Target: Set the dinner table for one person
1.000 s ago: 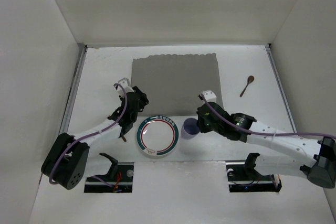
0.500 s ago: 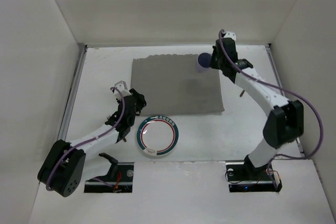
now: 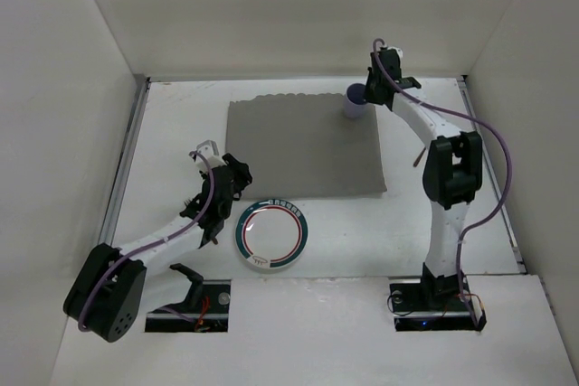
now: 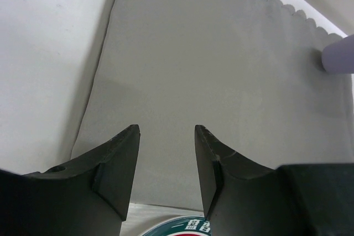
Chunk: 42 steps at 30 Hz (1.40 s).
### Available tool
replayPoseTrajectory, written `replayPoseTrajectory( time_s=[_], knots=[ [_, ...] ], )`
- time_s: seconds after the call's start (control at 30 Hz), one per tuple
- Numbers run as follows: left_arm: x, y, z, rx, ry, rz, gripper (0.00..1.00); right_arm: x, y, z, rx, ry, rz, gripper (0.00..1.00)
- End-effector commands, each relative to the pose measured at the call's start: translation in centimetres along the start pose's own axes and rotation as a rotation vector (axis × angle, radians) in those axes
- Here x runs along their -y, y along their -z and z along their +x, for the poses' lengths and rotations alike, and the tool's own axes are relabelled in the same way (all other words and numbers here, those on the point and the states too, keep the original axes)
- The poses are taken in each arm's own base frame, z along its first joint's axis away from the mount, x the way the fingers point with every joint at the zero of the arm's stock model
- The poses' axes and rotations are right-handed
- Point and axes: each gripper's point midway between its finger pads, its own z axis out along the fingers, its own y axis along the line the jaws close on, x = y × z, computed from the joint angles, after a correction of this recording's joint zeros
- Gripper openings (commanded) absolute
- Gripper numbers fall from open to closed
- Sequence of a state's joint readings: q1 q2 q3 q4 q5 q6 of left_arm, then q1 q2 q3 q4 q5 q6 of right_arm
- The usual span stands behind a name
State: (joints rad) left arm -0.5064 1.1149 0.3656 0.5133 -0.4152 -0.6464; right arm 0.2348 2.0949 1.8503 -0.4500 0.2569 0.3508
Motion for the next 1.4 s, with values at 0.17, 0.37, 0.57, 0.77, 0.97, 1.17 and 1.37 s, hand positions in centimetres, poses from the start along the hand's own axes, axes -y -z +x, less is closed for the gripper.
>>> replayPoseTrajectory(
  time_s=[0.17, 0.37, 0.57, 0.77, 0.97, 1.17, 1.37],
  knots=[
    [0.8, -0.4, -0.8, 0.033, 0.020, 0.020, 0.42, -1.2, -1.3, -1.4, -0.007, 0.031, -0.018, 0.13],
    [0.2, -0.5, -0.9, 0.035, 0.021, 0.005, 0.42, -1.2, -2.0, -0.7, -0.034, 0.060, -0.008, 0.23],
    [-0.1, -0.7, -0.9, 0.032, 0.023, -0.003, 0.42, -1.5, -0.7, -2.4, 0.011, 0.042, -0.023, 0.43],
    [-0.1, -0.7, -0.9, 0.033, 0.021, -0.006, 0.42, -1.7, 3.6, -5.8, 0.108, 0.010, -0.063, 0.50],
    [0.1, -0.8, -0.7, 0.027, 0.015, -0.004, 0.42, -1.4, 7.8, -7.1, 0.175, -0.029, -0.107, 0.56],
    [0.1, -0.7, -0.8, 0.032, 0.012, -0.001, 0.43, -2.6, 13.2, -3.5, 0.258, -0.147, -0.212, 0.52],
    [-0.1, -0.8, -1.0, 0.036, 0.013, -0.005, 0.44, -9.5, 19.4, 8.0, 0.196, -0.173, -0.613, 0.18]
  ],
)
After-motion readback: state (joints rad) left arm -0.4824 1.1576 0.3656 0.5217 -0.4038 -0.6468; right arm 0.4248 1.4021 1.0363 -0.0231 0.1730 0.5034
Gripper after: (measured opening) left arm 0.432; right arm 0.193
